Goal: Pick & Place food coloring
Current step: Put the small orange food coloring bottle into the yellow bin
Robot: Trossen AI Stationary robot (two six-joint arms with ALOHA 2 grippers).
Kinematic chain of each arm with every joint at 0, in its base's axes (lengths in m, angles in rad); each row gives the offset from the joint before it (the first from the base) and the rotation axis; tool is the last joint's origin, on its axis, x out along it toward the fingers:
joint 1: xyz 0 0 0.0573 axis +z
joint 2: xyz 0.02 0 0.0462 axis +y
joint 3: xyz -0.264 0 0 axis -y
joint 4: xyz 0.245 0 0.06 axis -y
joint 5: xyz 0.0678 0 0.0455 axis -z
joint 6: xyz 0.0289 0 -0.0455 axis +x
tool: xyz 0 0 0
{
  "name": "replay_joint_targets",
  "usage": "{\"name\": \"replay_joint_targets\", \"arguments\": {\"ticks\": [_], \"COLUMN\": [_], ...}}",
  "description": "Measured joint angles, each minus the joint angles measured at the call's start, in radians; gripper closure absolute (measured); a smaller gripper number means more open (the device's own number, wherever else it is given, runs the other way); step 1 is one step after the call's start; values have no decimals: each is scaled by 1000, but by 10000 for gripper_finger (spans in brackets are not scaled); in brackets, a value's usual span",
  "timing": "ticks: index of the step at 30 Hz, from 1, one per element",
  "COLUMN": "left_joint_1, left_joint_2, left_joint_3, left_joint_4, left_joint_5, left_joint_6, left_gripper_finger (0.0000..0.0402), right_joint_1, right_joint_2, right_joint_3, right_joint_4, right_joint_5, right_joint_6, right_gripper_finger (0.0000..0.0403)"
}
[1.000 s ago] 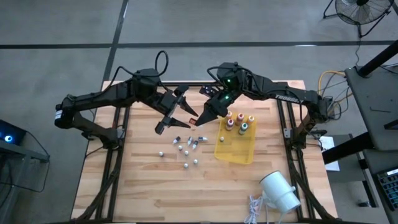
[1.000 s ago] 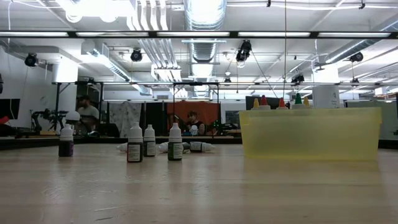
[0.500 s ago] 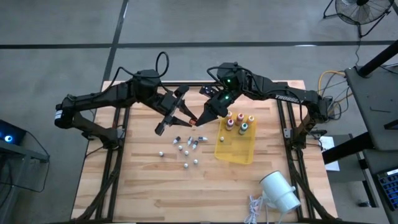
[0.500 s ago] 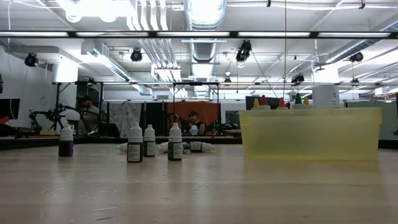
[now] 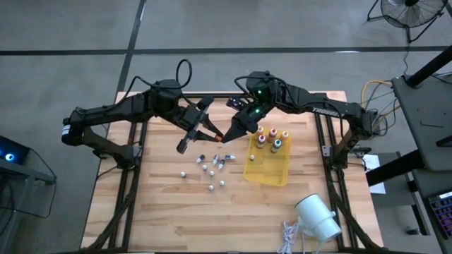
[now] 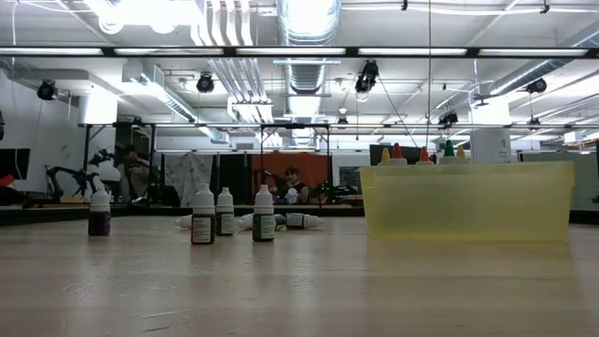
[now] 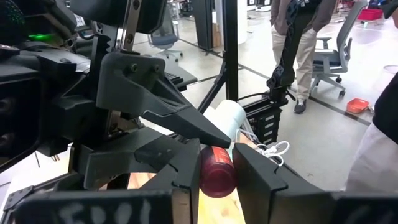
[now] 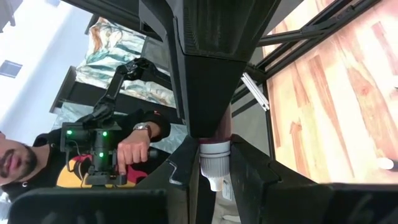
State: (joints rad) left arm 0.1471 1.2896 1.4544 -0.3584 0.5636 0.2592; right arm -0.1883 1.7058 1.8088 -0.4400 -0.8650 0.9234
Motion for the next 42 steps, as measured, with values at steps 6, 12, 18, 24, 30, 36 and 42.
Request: {"name": "replay_joint_targets", "arguments": {"ticks": [6,12,18,24,30,36,42], "left_joint_1": [0,1,2,2,2,2,2], "left_joint_2": [0,0,0,0,-3,-18,-28], "left_joint_3": [0,0,-1,-1,-1,-2,-3], "left_joint_4": [-1,-4,-20,-20,-19,-34,-39], "left_joint_5": [-3,-5,-6,-8,-15,-6,-7], "left_joint_6": [0,0,0,0,0,3,0], "left_gripper_finger": [345,346,346,346,346,346,346], "right_joint_1": [0,0,0,0,0,-6,-29], "right_joint_2": [0,0,0,-6,-17,-22,-25], "right_joint_3": [0,0,0,0,1,3,6], "right_joint_4": [1,2,2,5,5,1,-55], "right_joint_5": [1,2,4,5,8,9,35], "right_joint_6": [4,4,1,1,-8,-16,-34], "right_gripper_finger": [330,302,285,268,252,245,246]}}
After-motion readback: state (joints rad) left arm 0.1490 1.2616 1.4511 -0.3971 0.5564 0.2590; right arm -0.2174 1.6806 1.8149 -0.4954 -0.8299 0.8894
